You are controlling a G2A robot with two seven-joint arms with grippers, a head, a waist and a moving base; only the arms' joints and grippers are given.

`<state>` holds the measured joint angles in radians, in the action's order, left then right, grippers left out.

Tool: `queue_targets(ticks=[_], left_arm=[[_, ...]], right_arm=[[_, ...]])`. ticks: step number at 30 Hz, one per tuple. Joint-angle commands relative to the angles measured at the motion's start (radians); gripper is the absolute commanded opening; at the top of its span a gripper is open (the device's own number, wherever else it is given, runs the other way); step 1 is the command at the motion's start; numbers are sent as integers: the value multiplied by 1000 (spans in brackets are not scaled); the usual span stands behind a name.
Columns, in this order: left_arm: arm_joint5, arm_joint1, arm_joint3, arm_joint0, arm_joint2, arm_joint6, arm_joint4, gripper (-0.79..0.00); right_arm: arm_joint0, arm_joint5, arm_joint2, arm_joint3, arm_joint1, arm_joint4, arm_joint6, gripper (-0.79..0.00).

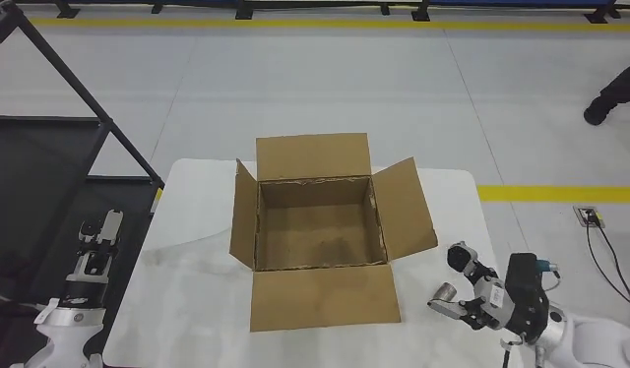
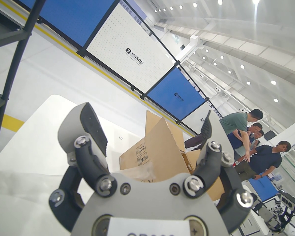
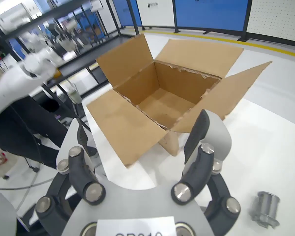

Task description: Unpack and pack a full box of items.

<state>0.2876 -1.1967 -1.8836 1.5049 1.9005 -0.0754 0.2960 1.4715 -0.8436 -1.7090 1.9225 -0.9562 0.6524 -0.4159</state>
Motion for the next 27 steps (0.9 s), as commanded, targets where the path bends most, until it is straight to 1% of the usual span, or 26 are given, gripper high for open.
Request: queue_targets(ticks=[1, 3, 9, 13, 15, 16, 23, 27], left_arm=[[0, 0, 0, 0, 0, 0, 0, 0], [0, 0, 0, 0, 0, 0, 0, 0], [0, 0, 0, 0, 0, 0, 0, 0], [0, 0, 0, 0, 0, 0, 0, 0], [0, 0, 0, 0, 0, 0, 0, 0], [0, 0, 0, 0, 0, 0, 0, 0], [0, 0, 0, 0, 0, 0, 0, 0], [0, 0, 0, 0, 0, 0, 0, 0]], right_arm=[[-25, -38, -7, -27, 4, 133, -8, 0], [-33, -50, -13, -56, 6, 260, 8, 0], [-22, -46, -24, -148, 7, 556, 185, 0], [-12, 18, 8, -214, 6, 748, 302, 0], [-20, 65, 31, -258, 4, 791, 328, 0], [-26, 72, 47, -274, 3, 808, 334, 0], [-98, 68, 133, -395, 0, 870, 350, 0], [-143, 90, 185, -453, -6, 888, 346, 0]])
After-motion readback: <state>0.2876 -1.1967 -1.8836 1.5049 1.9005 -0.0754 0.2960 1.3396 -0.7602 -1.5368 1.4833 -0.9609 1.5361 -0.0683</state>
